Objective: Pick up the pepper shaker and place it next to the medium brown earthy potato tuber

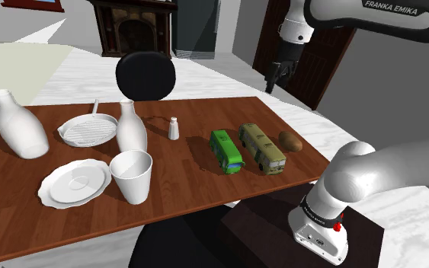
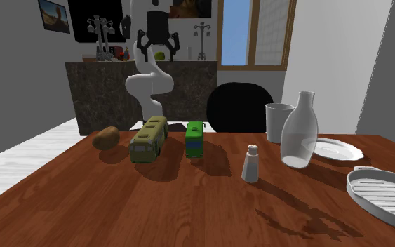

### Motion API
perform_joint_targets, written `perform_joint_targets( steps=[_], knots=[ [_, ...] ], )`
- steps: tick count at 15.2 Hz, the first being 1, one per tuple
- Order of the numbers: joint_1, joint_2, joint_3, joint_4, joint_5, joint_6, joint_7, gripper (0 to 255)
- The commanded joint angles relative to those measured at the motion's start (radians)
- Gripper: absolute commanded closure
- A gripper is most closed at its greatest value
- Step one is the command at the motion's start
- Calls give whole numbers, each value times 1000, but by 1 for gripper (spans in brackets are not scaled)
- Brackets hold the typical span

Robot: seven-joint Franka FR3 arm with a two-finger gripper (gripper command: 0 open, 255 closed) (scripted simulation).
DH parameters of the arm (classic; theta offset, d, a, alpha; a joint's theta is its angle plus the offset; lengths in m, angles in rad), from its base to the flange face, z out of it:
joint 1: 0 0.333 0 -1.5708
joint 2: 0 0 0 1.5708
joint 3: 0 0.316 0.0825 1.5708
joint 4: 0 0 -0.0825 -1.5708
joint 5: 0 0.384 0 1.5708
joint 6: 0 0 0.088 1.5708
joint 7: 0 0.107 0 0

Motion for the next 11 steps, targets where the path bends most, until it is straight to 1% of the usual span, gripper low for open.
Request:
perform_joint_targets(
  steps=[1,6,11],
  knots=[
    [0,0,0,0,0,0,0,0],
    [22,144,37,12,13,130,26,0],
    [40,305,73,56,15,244,51,0]
  ],
)
